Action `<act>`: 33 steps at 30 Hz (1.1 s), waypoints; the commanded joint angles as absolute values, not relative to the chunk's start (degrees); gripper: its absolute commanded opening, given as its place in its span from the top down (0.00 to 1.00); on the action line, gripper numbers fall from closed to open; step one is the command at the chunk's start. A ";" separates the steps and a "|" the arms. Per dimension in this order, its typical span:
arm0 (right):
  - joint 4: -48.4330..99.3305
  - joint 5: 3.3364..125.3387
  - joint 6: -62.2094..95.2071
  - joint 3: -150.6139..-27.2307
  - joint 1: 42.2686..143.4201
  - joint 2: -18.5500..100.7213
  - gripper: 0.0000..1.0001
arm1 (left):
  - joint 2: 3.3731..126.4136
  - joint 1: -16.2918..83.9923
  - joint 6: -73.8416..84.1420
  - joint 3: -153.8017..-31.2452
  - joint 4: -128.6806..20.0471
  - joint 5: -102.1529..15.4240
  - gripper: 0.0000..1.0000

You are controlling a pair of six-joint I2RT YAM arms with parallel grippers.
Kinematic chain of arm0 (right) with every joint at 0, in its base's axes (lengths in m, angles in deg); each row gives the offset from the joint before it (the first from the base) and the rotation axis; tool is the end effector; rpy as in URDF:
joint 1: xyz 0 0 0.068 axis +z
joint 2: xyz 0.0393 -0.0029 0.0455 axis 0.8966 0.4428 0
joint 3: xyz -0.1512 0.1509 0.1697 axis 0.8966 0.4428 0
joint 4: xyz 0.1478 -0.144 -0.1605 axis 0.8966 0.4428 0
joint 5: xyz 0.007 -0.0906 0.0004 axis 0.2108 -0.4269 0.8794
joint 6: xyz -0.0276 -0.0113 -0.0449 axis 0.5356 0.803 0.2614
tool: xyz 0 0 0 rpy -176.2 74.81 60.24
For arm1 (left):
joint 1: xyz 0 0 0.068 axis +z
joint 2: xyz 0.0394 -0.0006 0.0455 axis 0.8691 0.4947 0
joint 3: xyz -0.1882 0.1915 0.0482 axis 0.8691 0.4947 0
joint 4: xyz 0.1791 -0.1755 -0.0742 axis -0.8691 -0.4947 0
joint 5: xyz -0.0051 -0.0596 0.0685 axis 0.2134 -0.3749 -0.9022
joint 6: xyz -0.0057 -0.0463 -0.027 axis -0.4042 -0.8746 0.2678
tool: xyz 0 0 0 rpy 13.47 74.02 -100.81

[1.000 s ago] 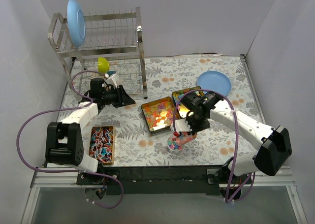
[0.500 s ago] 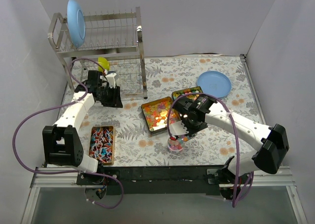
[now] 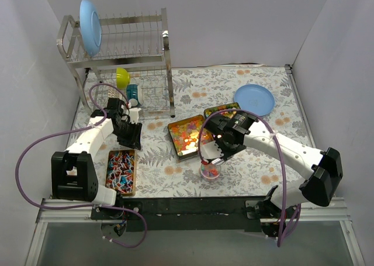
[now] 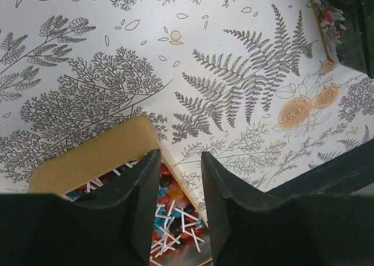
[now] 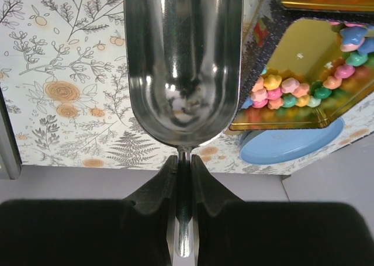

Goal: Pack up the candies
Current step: Place the fake candies in the packing bottle.

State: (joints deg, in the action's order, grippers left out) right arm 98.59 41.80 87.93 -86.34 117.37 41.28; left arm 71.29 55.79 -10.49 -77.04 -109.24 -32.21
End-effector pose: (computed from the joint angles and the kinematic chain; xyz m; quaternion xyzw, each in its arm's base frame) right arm 0.1532 0.1929 0.2915 -0.8444 0.5153 -0.1354 0.0568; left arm 0.2505 -0.0318 0.2199 -0.1752 0.9646 -0.1896 0.0537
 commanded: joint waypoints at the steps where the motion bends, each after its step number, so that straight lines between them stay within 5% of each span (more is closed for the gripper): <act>1: 99.39 41.58 86.51 -91.68 117.51 41.48 0.99 | 68.41 56.22 -8.41 -76.08 -109.68 -32.55 0.68; 6: 98.68 42.54 83.52 -90.82 117.51 41.48 0.99 | 65.43 56.39 -6.30 -77.57 -111.26 -34.92 0.73; 14: 95.43 42.98 82.20 -88.70 117.42 41.48 0.99 | 66.38 56.31 -0.85 -77.23 -121.54 -33.26 0.64; 23: 94.20 42.46 81.76 -89.05 117.33 41.22 0.99 | 70.87 56.31 -2.78 -74.06 -116.37 -33.78 0.66; 33: 93.32 41.67 80.71 -88.00 116.72 40.25 0.99 | 75.79 56.22 -3.22 -74.49 -112.23 -32.12 0.83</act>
State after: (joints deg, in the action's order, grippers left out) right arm 94.68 42.43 81.86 -88.68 117.21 41.78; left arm 75.99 56.05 -3.61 -73.91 -114.81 -33.17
